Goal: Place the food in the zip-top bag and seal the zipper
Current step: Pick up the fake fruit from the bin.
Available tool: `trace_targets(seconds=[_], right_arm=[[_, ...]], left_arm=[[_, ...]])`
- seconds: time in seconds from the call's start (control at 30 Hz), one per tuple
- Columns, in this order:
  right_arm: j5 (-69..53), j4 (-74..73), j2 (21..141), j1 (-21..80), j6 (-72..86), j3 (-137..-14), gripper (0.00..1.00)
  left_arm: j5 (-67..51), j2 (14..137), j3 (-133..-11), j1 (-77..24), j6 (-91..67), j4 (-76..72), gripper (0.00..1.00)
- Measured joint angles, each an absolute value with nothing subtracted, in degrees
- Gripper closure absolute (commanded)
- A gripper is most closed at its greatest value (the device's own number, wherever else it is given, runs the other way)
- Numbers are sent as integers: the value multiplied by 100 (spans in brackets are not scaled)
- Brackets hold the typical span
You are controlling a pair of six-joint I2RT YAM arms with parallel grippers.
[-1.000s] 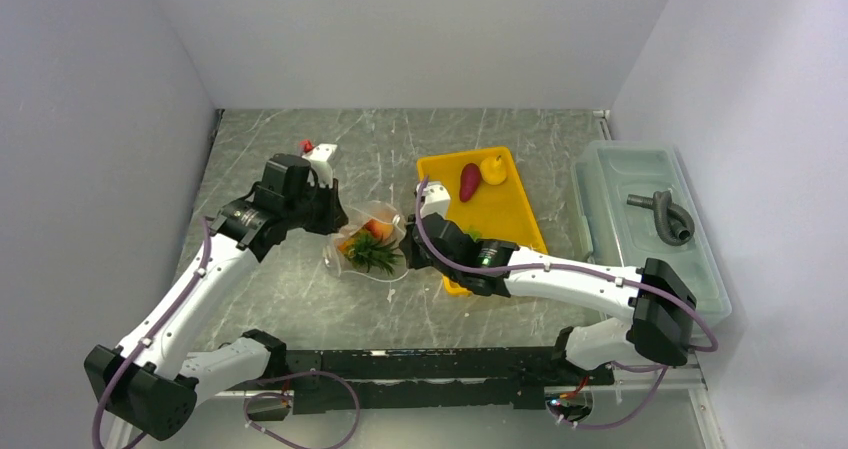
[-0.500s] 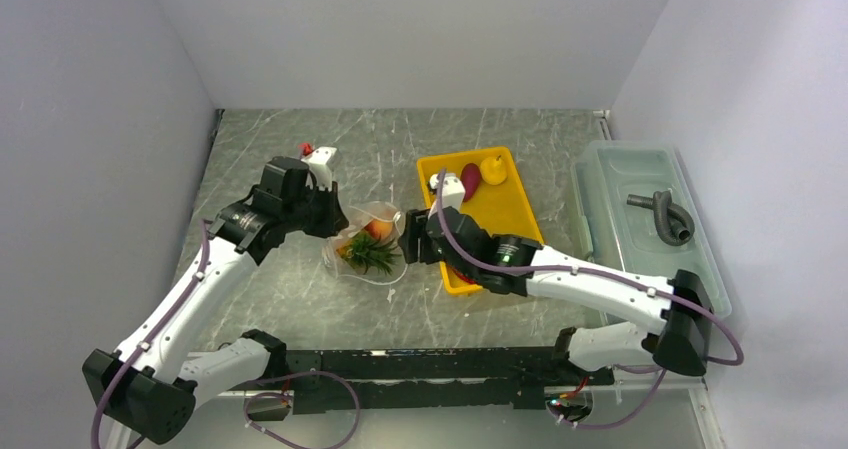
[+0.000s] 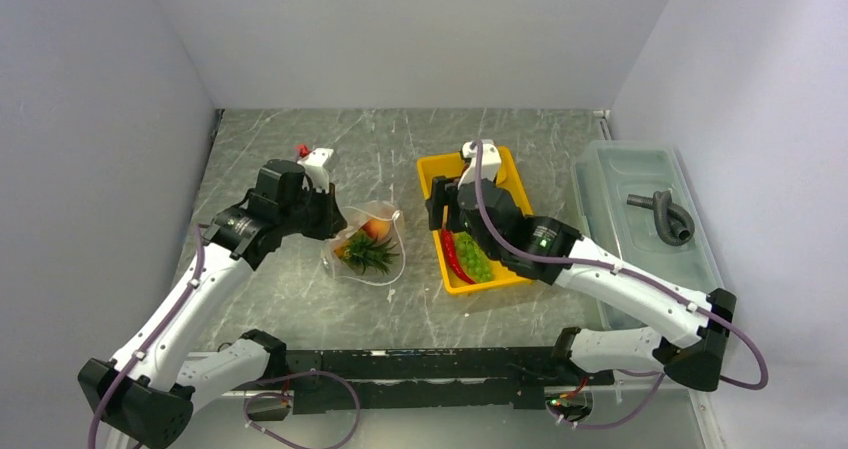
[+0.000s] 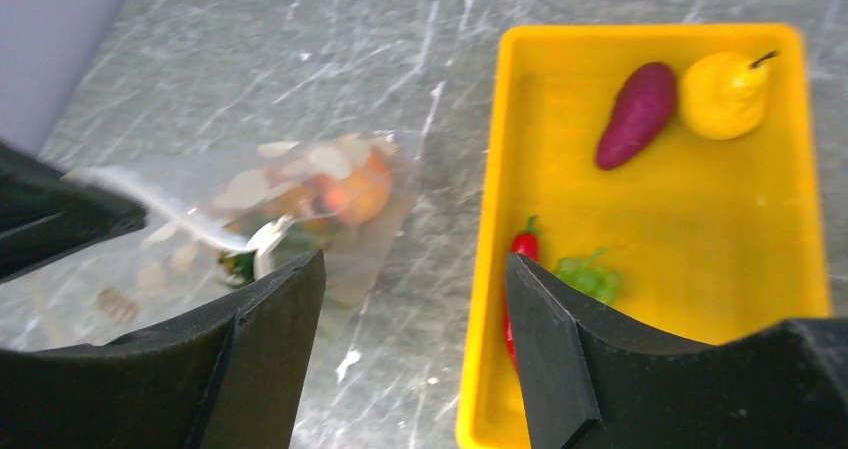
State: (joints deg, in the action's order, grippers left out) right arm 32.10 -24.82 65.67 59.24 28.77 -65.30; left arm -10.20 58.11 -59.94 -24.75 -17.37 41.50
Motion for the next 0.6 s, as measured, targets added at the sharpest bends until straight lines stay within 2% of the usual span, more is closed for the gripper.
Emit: trace_targets(seconds=[0.3, 0.6], right_arm=[[3312, -2821, 7297, 4919, 2161, -7190, 22], [2934, -2858, 8217, 3763, 1833, -7371, 21]], left_arm=[[-1002, 5669, -5944, -2471, -1739, 4163, 100], [-808, 5527, -5920, -2471, -1739, 4195, 100]])
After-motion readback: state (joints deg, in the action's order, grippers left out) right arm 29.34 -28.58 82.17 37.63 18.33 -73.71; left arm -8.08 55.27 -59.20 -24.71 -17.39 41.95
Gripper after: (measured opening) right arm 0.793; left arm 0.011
